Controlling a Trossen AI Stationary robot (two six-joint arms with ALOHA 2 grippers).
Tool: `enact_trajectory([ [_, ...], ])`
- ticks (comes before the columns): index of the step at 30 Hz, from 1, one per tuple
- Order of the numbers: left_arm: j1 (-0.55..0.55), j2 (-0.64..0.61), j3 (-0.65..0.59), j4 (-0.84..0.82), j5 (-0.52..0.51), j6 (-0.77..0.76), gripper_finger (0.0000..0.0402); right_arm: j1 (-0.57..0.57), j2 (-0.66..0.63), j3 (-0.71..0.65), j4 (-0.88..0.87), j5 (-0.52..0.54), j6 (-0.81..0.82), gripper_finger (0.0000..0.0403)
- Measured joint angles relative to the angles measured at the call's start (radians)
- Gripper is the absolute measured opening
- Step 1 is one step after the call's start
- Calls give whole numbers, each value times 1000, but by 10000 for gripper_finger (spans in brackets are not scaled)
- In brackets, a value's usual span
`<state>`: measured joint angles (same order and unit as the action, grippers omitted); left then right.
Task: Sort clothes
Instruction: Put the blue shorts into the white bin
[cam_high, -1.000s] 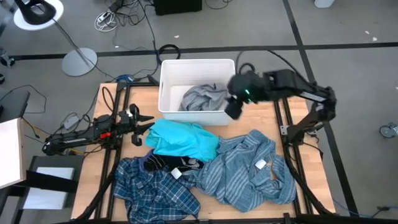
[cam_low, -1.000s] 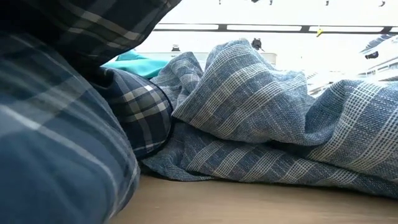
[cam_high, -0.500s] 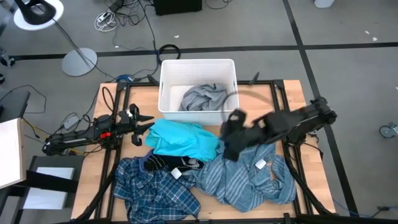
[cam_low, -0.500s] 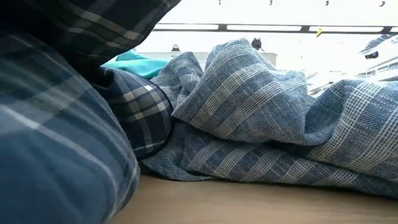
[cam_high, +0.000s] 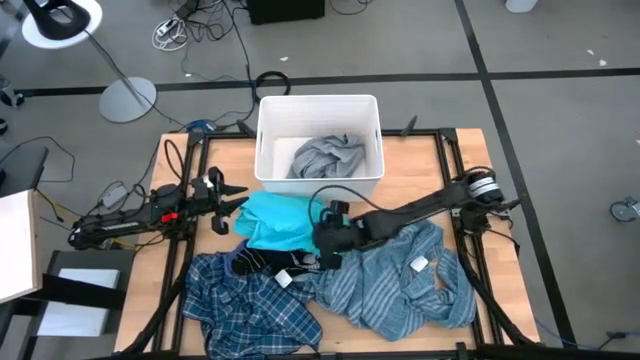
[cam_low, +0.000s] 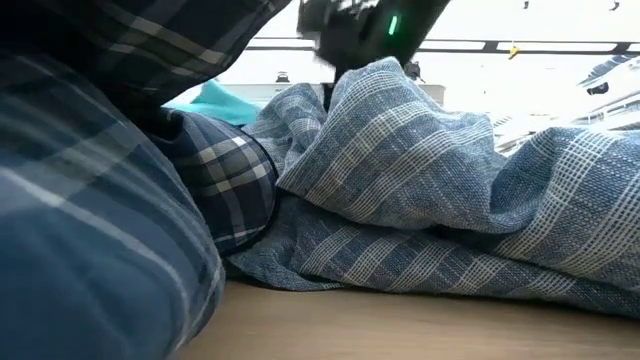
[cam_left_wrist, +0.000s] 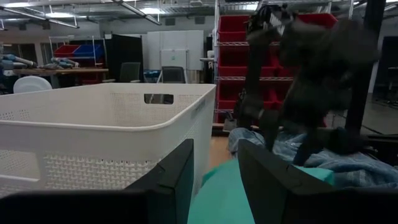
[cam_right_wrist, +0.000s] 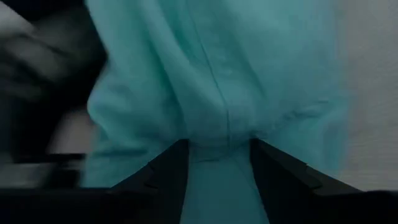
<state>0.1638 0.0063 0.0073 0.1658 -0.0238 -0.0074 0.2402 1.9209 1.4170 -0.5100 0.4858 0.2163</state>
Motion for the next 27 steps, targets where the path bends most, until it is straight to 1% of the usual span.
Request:
enact_trajectory([
  [3,0,0,0,0,0,0,131,-49,89,0,20,-52,34,167],
  [5,0,0,0,0,0,0,131,-74,150,0,58,-115,49,153],
  [7,0,0,0,0,0,0,131,-86,198,4,115,-150,48,115],
  [10,0,0,0,0,0,0,131,-90,237,8,173,-187,23,30],
  [11,0,0,0,0,0,0,131,-90,238,8,174,-195,11,19],
  [14,0,0,0,0,0,0,131,-82,191,3,152,-208,11,18],
  [17,0,0,0,0,0,0,131,-68,86,-4,95,-226,-27,9],
  [22,0,0,0,0,0,0,131,-47,-130,68,104,-130,-108,7],
  [27,0,0,0,0,0,0,131,-42,-260,163,116,-74,-228,6],
])
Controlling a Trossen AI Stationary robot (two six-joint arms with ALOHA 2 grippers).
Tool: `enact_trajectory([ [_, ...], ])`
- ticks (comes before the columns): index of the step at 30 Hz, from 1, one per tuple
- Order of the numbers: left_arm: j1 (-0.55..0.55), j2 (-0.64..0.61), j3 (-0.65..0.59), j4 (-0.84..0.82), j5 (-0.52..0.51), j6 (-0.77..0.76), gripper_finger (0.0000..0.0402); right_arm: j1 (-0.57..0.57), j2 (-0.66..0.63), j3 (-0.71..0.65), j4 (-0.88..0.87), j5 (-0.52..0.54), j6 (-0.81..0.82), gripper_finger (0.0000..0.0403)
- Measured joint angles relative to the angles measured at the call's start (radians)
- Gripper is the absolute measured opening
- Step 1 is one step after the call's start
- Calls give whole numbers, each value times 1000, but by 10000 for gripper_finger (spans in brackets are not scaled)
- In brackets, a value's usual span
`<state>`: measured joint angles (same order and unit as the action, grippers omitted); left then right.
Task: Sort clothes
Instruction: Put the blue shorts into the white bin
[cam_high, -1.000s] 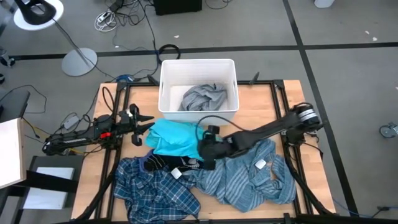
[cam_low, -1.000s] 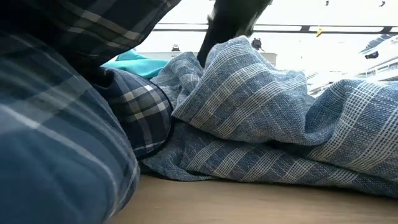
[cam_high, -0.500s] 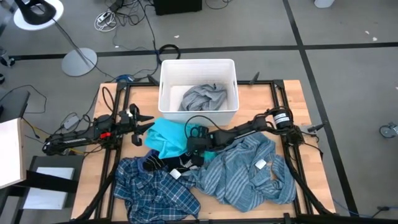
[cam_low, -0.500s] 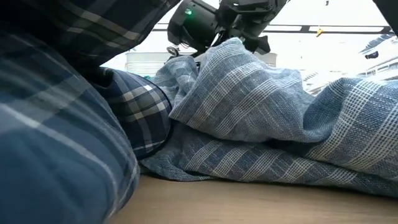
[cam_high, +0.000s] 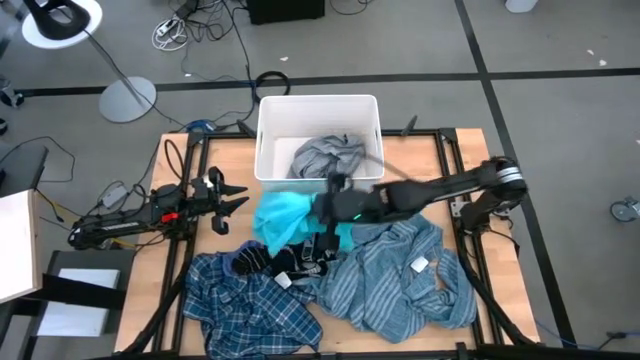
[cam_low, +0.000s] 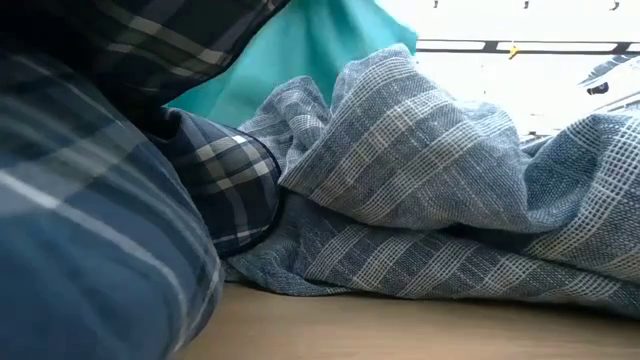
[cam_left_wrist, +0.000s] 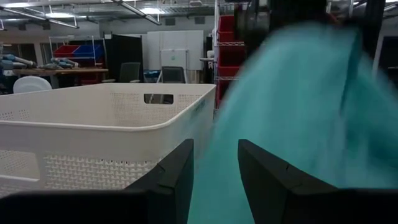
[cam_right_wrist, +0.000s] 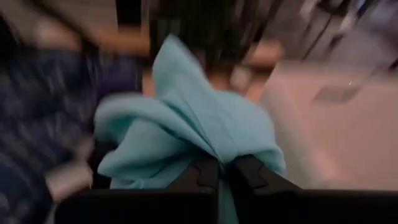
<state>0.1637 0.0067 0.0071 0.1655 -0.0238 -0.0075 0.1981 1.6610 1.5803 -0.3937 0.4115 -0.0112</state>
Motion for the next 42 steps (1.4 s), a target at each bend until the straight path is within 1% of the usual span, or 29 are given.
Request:
enact_trajectory([
  [2,0,0,0,0,0,0,131,0,-34,53,15,31,-57,6],
  [5,0,0,0,0,0,0,131,-16,-41,134,19,66,-157,6],
  [9,0,0,0,1,0,0,131,-61,-37,227,100,63,-292,6],
  [13,0,0,0,1,0,0,131,-131,-37,292,191,59,-406,6],
  [16,0,0,0,1,0,0,131,-203,-32,323,233,23,-429,6],
  [19,0,0,0,1,0,0,131,-283,-33,335,237,17,-414,6],
  [21,0,0,0,1,0,0,131,-333,-31,335,194,14,-377,6],
  [23,0,0,0,1,0,0,131,-381,-27,335,112,7,-305,8],
  [25,0,0,0,1,0,0,131,-427,-27,313,29,-49,-211,8],
  [27,0,0,0,1,0,0,131,-471,-22,263,-13,-129,-129,9],
  [29,0,0,0,0,0,0,131,-505,-16,197,-43,-181,-61,10],
  [33,0,0,0,0,0,0,131,-557,-3,33,-11,-232,55,17],
  [37,0,0,0,0,0,0,131,-592,21,-125,42,-265,151,35],
  [39,0,0,0,1,0,0,131,-602,40,-180,66,-296,183,48],
  [42,0,-1,0,4,0,0,131,-603,73,-226,71,-320,194,74],
])
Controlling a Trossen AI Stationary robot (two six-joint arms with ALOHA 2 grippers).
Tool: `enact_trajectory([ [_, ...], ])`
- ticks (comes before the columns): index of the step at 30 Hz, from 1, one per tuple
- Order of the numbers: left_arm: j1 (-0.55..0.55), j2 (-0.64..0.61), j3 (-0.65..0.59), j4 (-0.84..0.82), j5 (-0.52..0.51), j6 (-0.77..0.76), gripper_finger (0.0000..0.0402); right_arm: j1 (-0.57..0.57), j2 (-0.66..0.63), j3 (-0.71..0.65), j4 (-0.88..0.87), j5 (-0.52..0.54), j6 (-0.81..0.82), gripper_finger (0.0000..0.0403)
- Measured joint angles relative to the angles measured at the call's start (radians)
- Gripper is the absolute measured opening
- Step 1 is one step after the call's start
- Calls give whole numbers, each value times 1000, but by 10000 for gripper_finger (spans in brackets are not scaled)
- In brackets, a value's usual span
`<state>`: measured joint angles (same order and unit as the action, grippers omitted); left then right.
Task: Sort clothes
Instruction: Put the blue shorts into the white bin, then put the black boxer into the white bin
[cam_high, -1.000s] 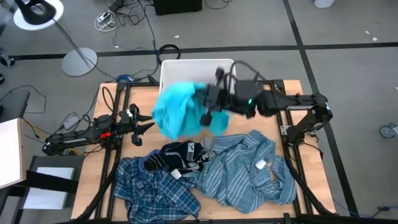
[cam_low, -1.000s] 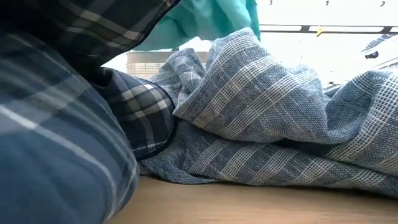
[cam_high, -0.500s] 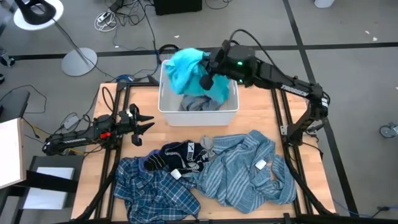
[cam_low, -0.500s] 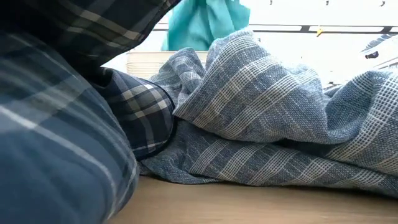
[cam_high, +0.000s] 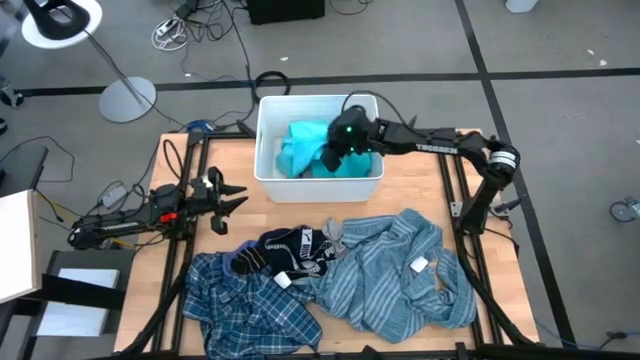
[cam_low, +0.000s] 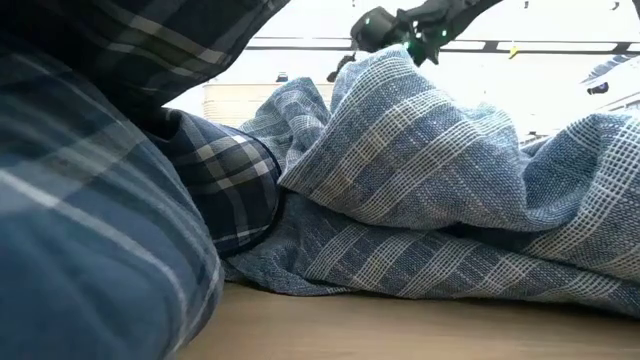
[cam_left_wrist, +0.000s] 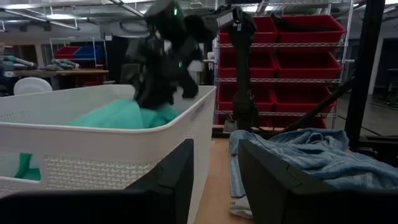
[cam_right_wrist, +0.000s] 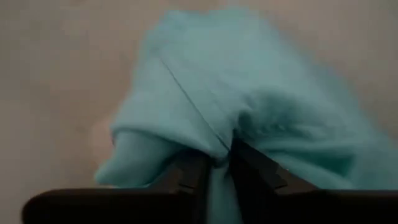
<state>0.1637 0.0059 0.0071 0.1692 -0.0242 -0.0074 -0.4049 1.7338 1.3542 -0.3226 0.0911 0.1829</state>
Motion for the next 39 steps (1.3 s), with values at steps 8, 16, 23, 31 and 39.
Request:
enact_trajectory([
  [8,0,0,0,-2,0,0,131,6,-22,20,-33,-9,-45,147],
  [16,0,0,0,-3,-1,0,131,26,-186,142,-136,-12,-101,169],
  [23,0,1,0,-3,-1,0,131,121,-393,149,-327,-15,-107,166],
  [31,0,1,0,-3,-2,0,131,359,-649,-60,-385,117,4,166],
  [39,0,1,0,3,10,-130,131,638,-839,-485,-192,377,264,166],
])
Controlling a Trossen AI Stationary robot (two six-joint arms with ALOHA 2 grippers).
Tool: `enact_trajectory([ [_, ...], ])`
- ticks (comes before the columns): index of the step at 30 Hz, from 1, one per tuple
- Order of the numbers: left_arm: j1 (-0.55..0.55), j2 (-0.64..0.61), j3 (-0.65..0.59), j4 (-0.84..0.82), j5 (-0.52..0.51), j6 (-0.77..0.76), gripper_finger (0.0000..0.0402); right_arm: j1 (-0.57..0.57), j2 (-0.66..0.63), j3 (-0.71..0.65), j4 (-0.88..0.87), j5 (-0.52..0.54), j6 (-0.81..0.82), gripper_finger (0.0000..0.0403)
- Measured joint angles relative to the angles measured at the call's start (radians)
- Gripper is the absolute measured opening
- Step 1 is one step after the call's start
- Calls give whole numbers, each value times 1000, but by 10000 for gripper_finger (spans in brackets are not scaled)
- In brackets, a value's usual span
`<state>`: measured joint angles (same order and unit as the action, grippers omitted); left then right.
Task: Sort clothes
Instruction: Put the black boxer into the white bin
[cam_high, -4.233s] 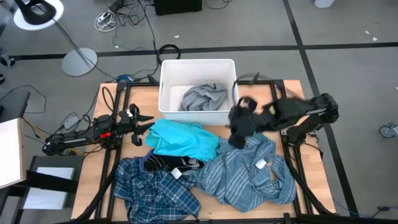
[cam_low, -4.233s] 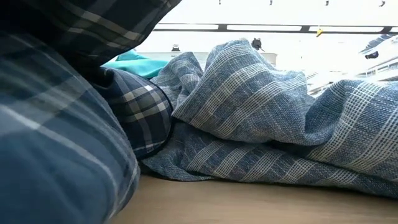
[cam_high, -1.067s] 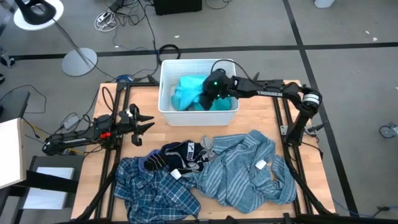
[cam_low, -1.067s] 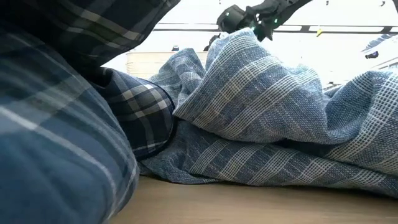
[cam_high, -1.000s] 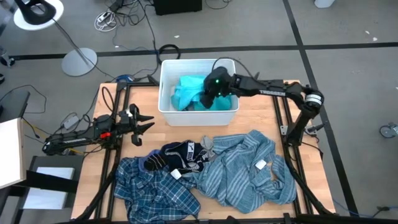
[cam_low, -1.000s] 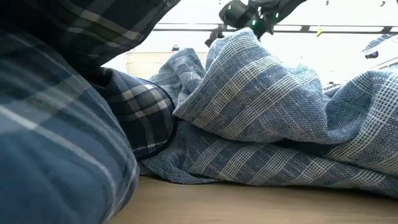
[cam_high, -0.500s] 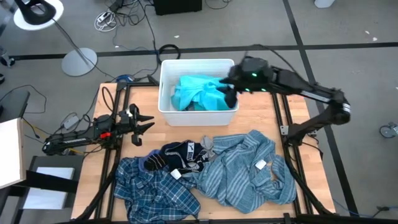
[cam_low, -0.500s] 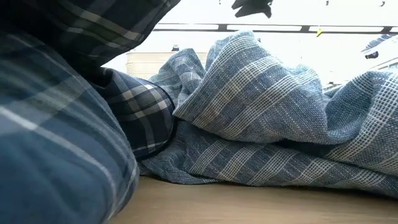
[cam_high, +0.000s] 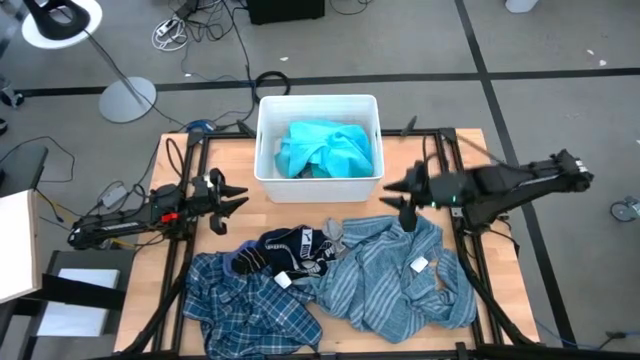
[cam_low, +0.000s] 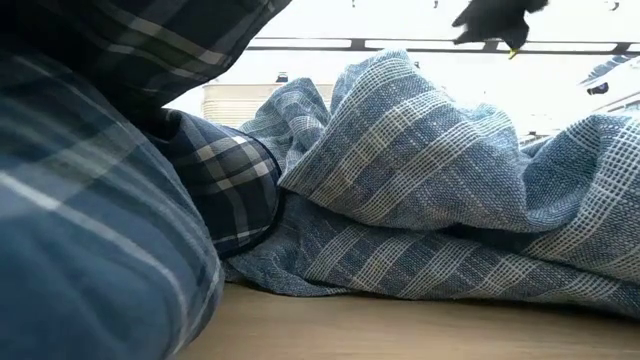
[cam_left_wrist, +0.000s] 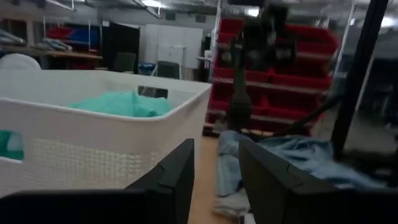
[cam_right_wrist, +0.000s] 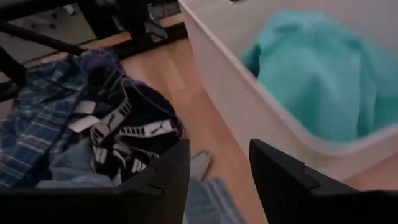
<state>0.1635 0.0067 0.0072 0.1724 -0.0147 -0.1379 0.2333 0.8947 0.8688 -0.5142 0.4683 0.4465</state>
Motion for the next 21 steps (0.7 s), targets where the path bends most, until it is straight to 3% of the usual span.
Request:
enact_trajectory([
  [4,0,0,0,41,-102,-16,131,84,-18,-217,213,51,95,166],
  [8,0,0,0,68,-122,-94,131,123,8,-406,481,67,161,166],
  [14,-15,34,116,-57,13,-160,131,127,95,-611,785,73,245,166],
  [17,-57,129,245,-196,27,-162,131,127,142,-665,885,112,275,166],
  [21,-135,353,433,-373,-6,-157,131,127,197,-686,917,119,295,166],
])
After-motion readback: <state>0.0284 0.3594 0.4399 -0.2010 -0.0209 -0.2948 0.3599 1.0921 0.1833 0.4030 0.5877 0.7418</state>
